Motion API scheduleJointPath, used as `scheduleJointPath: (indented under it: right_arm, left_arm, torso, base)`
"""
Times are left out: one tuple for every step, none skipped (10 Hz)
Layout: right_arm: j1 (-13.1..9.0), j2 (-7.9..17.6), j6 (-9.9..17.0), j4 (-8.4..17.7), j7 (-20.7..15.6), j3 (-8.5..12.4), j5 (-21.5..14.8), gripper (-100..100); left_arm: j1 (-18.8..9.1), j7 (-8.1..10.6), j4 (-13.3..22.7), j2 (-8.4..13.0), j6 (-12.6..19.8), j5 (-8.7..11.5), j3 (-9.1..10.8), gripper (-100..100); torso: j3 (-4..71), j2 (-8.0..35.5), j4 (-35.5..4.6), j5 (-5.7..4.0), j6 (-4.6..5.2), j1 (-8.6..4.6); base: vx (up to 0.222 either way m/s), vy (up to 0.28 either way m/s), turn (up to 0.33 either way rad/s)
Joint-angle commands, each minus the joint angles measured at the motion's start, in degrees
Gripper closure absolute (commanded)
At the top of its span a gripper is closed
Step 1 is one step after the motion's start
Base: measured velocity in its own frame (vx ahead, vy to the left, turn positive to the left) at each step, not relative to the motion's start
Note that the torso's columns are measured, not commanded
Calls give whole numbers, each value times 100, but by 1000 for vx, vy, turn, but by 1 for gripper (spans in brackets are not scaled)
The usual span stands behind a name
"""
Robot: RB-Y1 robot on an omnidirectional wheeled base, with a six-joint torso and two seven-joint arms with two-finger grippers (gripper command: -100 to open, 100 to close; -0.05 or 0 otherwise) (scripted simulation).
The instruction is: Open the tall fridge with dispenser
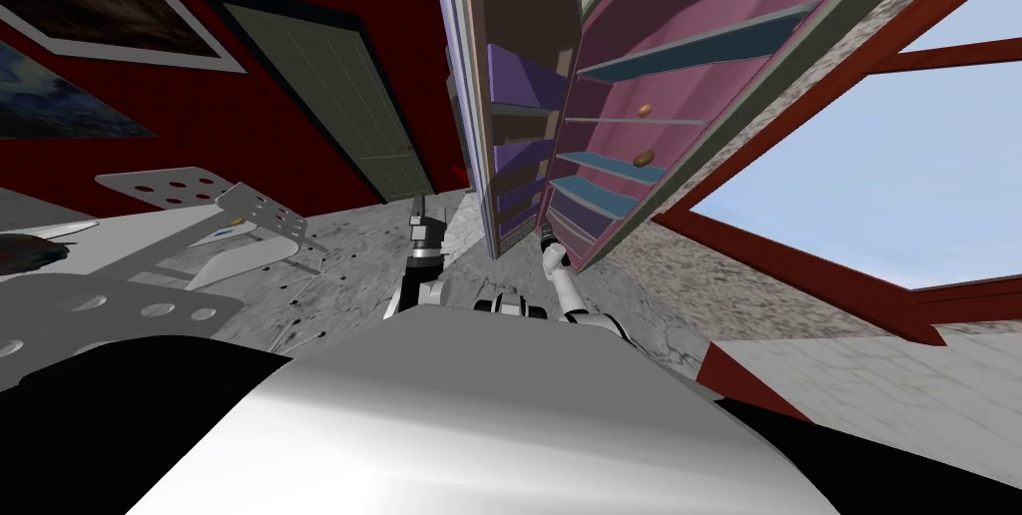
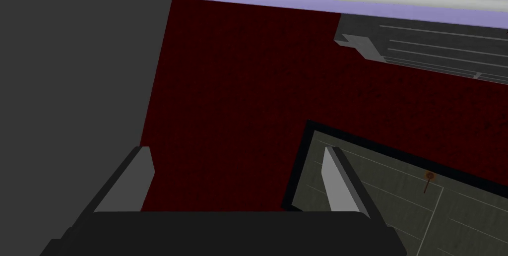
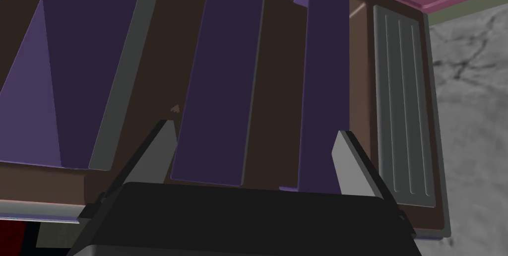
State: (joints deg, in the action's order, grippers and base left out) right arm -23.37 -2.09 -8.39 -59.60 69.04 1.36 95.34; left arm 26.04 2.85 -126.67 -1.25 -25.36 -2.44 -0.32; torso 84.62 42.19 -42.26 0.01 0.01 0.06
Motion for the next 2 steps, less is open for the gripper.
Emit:
scheduleJointPath:
  right_arm:
    - [-249, -22, -82, 197, -198, 18, 177, -100]
    - [-457, -34, -169, 417, -226, 29, 229, -100]
  left_arm:
    - [0, 0, 0, 0, 0, 0, 0, 0]
    - [0, 0, 0, 0, 0, 0, 0, 0]
  torso:
    - [3, -4, 1, 1, -1, 3]
    - [-2, 6, -1, -1, -2, -7]
  base:
    - [-26, -19, 3]
    - [-66, -38, 13]
